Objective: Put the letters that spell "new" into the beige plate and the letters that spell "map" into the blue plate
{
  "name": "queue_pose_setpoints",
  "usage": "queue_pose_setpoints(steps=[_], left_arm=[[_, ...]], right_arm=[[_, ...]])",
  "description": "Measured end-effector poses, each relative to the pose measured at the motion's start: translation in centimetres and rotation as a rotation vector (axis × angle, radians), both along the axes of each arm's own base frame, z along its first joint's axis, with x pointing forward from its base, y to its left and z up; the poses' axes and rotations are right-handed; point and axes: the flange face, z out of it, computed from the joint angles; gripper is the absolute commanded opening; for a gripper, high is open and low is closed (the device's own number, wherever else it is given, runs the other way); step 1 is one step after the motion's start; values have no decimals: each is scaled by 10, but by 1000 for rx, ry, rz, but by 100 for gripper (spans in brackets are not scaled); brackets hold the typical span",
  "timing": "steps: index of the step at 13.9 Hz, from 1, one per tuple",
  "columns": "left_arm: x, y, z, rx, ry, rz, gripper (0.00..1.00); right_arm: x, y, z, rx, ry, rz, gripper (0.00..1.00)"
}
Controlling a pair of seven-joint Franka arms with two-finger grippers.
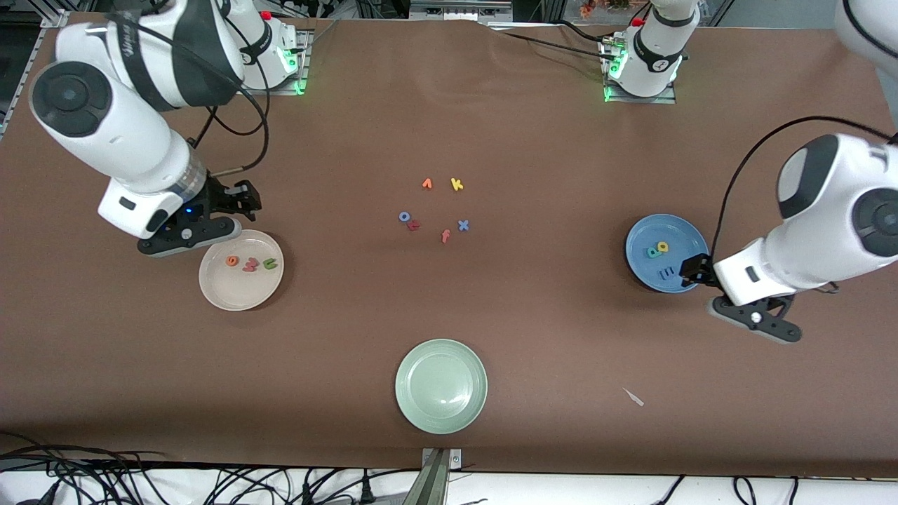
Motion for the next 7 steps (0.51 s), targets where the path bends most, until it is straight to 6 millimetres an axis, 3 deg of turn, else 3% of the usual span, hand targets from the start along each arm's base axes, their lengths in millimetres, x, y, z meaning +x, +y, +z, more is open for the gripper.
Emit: queue_pose_setpoints(steps=[2, 4, 7], left_arm=[[-1, 7, 30, 12, -28, 17, 100], [-3, 11, 61, 9, -71, 36, 100], [-16, 20, 98, -11, -81, 70, 100]], right_arm=[[-4, -10, 30, 15, -13, 12, 87], [-16, -26, 63, 45, -23, 12, 98], [-36, -51, 98, 63, -28, -2, 99]])
